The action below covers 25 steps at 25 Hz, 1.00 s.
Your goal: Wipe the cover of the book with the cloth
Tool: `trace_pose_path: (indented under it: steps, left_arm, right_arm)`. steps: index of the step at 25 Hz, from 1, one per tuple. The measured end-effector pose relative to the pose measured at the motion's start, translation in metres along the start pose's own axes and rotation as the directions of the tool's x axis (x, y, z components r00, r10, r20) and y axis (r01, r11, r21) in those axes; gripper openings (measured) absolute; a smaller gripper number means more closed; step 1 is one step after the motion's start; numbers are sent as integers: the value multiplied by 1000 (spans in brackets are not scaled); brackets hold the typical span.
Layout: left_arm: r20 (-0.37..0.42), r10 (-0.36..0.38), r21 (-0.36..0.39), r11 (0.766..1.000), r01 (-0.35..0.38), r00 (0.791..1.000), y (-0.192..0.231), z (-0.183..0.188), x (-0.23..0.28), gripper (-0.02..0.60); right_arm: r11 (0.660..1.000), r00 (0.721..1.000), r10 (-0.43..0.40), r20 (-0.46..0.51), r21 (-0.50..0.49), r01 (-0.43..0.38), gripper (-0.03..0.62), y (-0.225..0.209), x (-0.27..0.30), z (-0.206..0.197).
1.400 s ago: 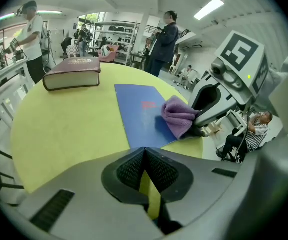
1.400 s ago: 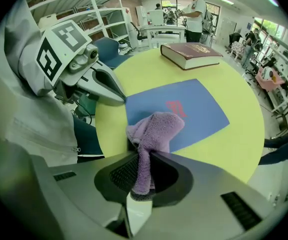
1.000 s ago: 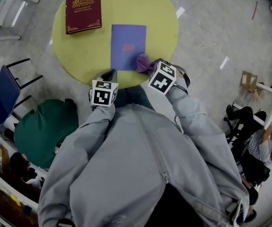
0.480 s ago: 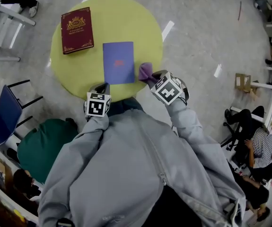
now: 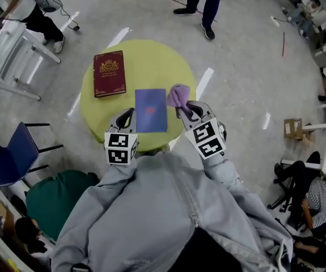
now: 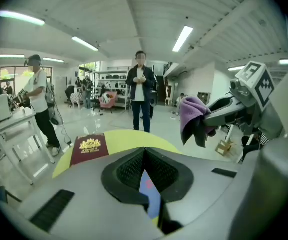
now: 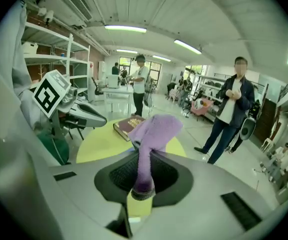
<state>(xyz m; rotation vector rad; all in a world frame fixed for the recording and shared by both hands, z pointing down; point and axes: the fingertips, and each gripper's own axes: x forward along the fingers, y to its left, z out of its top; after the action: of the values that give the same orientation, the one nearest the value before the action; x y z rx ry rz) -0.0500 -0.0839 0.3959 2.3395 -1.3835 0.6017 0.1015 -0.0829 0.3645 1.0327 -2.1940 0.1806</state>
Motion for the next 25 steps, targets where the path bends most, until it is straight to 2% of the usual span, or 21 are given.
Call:
trace_pose_path:
  steps: [2,5,11,14,18,25]
  left_arm:
    - [84,17,12,1000,-18,996,0,32,-14,17]
    - [190,37,40,998,-45,981,-5,70,-36,18]
    - [341,59,55,995,-82,938,-9,118,-66,18]
    - [387,69,51,994,-96,920,-11,130,-75,17]
    - [429,73,53,993,-106,900,-13,138,-82,18]
    - [446,65,61,993,-102,893,-17,148,-91,18]
  right_arm:
    - [999,995,-44,90,8,43,71,-8,-14,29]
    - [994,972,-110,206,44,103,71,-17,-38,60]
    - [969,895,-236,379,157,189,71,-29,-69,97]
    - [959,858,-279,432,175,224,71,-26,-79,109]
    - [953,827,-299,476,195,232,71,-19,-84,120]
    - [953,813,-299,500,196,231,69,-12,-91,128]
